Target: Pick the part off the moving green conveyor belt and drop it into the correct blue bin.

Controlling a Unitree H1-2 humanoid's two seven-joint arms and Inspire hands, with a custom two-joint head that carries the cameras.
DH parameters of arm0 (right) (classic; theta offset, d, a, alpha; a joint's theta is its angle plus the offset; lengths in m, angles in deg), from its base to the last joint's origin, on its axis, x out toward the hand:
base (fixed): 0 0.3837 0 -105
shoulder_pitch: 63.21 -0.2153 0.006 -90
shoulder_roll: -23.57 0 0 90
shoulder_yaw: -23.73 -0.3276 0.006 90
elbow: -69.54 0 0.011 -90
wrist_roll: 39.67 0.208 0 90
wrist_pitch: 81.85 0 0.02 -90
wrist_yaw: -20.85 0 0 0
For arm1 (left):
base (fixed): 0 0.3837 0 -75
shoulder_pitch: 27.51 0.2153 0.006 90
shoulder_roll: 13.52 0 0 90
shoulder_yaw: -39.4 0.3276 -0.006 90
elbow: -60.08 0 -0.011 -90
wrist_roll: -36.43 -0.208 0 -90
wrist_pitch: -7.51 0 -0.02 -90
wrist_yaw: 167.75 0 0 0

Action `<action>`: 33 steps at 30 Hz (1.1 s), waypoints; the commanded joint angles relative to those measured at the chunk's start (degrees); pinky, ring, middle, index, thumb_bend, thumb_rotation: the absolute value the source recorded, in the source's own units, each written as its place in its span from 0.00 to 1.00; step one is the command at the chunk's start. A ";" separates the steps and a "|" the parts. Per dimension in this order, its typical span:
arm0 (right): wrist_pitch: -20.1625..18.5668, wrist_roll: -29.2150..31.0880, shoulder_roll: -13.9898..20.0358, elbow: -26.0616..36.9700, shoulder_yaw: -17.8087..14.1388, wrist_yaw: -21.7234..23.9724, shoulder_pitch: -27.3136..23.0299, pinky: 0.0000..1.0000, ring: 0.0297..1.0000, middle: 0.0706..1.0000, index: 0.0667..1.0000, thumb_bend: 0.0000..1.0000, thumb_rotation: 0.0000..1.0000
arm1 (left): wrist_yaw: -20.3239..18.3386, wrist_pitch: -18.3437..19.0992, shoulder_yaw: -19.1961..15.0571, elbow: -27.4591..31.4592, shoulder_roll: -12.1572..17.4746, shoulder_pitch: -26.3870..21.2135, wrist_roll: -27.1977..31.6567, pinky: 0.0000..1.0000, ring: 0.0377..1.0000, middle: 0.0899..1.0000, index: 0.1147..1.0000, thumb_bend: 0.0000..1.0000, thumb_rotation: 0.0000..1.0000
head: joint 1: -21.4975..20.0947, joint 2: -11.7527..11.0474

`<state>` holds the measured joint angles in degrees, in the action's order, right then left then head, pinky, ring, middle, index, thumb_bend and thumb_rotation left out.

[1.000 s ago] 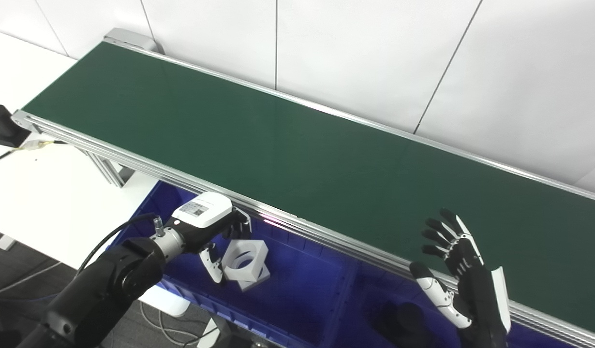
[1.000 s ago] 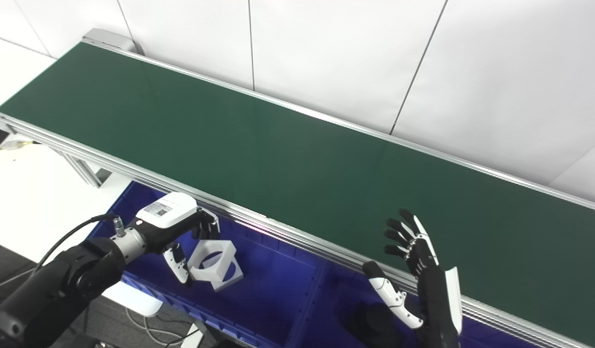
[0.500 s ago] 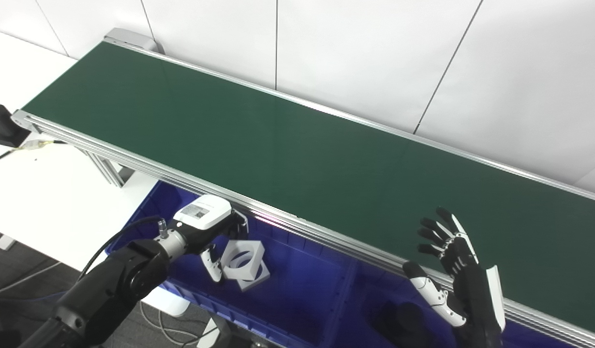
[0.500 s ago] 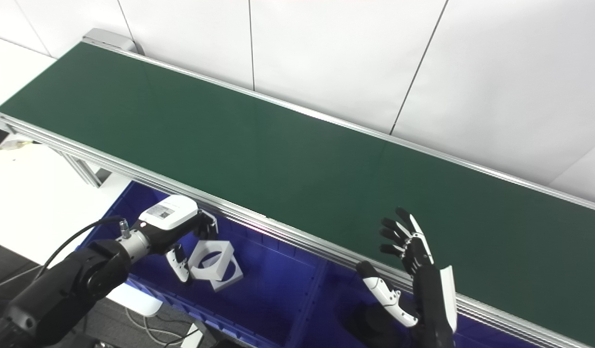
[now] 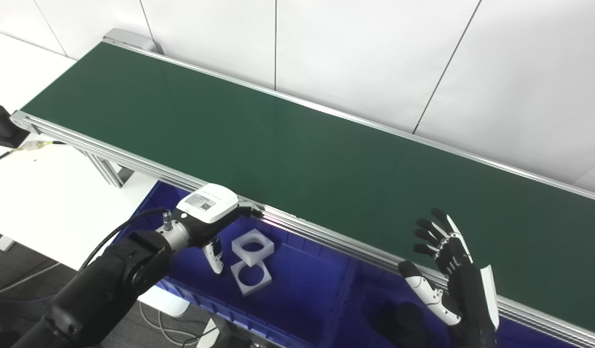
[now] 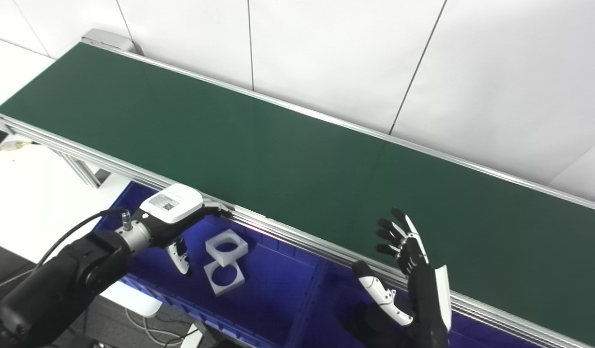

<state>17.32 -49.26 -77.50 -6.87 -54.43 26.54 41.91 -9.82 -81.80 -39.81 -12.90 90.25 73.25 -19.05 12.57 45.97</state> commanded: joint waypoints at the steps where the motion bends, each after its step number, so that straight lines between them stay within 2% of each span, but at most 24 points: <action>1: 2.23 0.35 -0.68 0.67 0.05 -0.56 -0.23 0.69 0.79 0.81 0.91 0.63 0.46 | -2.72 2.44 -1.55 5.41 1.17 -0.68 0.66 0.68 0.82 0.93 0.97 0.95 0.00 | -0.24 -0.01; 3: 2.42 0.16 -0.68 0.51 0.07 -0.63 -0.20 0.69 0.78 0.81 0.91 0.62 0.45 | -5.88 4.44 -2.78 10.05 0.93 -0.44 2.58 0.68 0.80 0.92 0.94 0.92 0.00 | -0.87 -0.23; 5: 2.67 0.01 -0.71 0.28 0.11 -0.69 -0.17 0.69 0.78 0.81 0.91 0.62 0.45 | -7.44 5.17 -3.80 12.95 0.72 -0.39 4.97 0.67 0.79 0.91 0.93 0.87 0.00 | -2.20 -0.46; 8: 2.84 -0.33 -0.88 -0.10 0.21 -0.87 -0.11 0.68 0.78 0.81 0.90 0.62 0.45 | -9.37 6.68 -6.27 18.23 0.18 -0.48 15.03 0.65 0.76 0.83 0.86 0.81 0.00 | -3.31 -0.58; 10: 2.88 -0.58 -1.10 -0.49 0.32 -0.99 -0.06 0.69 0.78 0.81 0.90 0.63 0.46 | -10.44 7.87 -7.56 20.98 -0.25 -0.80 23.22 0.66 0.76 0.80 0.81 0.83 0.09 | -4.32 -0.68; 12: 2.72 -0.68 -1.29 -0.67 0.43 -1.03 0.02 0.69 0.78 0.81 0.90 0.63 0.46 | -10.65 8.52 -8.16 22.39 -0.70 -0.83 29.92 0.66 0.77 0.79 0.80 0.85 0.12 | -5.39 -0.88; 15: 2.96 -0.77 -1.46 -0.97 0.54 -1.04 0.14 0.69 0.78 0.81 0.91 0.63 0.46 | -10.13 8.13 -8.05 22.17 -1.66 -0.38 37.99 0.67 0.76 0.78 0.79 0.88 0.28 | -7.80 -1.16; 21: 3.68 -1.80 -2.04 -1.61 0.99 -1.53 0.39 0.70 0.79 0.82 0.90 0.64 0.49 | -9.39 6.12 -6.25 16.19 -4.93 -0.27 49.69 0.74 0.78 0.79 0.80 0.92 0.40 | -12.62 -1.60; 25: 4.07 -2.72 -2.51 -2.07 1.70 -2.39 0.53 0.69 0.79 0.82 0.89 0.64 0.55 | -8.49 5.30 -5.61 9.34 -9.40 -0.13 58.03 0.78 0.79 0.79 0.80 0.97 0.37 | -17.11 -1.77; 26: 4.31 -2.98 -2.71 -2.25 1.93 -2.68 0.59 0.69 0.79 0.82 0.89 0.64 0.56 | -8.32 4.55 -5.53 7.26 -10.72 -0.04 59.98 0.78 0.80 0.80 0.81 0.99 0.35 | -19.48 -1.84; 30: 5.34 -3.81 -3.77 -3.22 2.51 -4.04 0.89 0.70 0.79 0.81 0.88 0.62 0.62 | -8.78 -1.27 -5.04 -2.65 -15.22 -0.91 65.45 0.81 0.83 0.84 0.85 1.00 0.37 | -24.30 -1.86; 33: 6.15 -4.80 -4.56 -3.94 2.73 -5.16 1.05 0.70 0.80 0.81 0.87 0.62 0.68 | -8.92 -4.28 -4.83 -7.04 -16.76 -1.63 66.79 0.82 0.84 0.85 0.87 1.00 0.39 | -27.24 -1.67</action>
<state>19.83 -53.50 -81.48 -11.68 -52.01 22.33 43.15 -18.99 -82.16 -44.48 -20.53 73.19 73.30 45.96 -14.67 44.30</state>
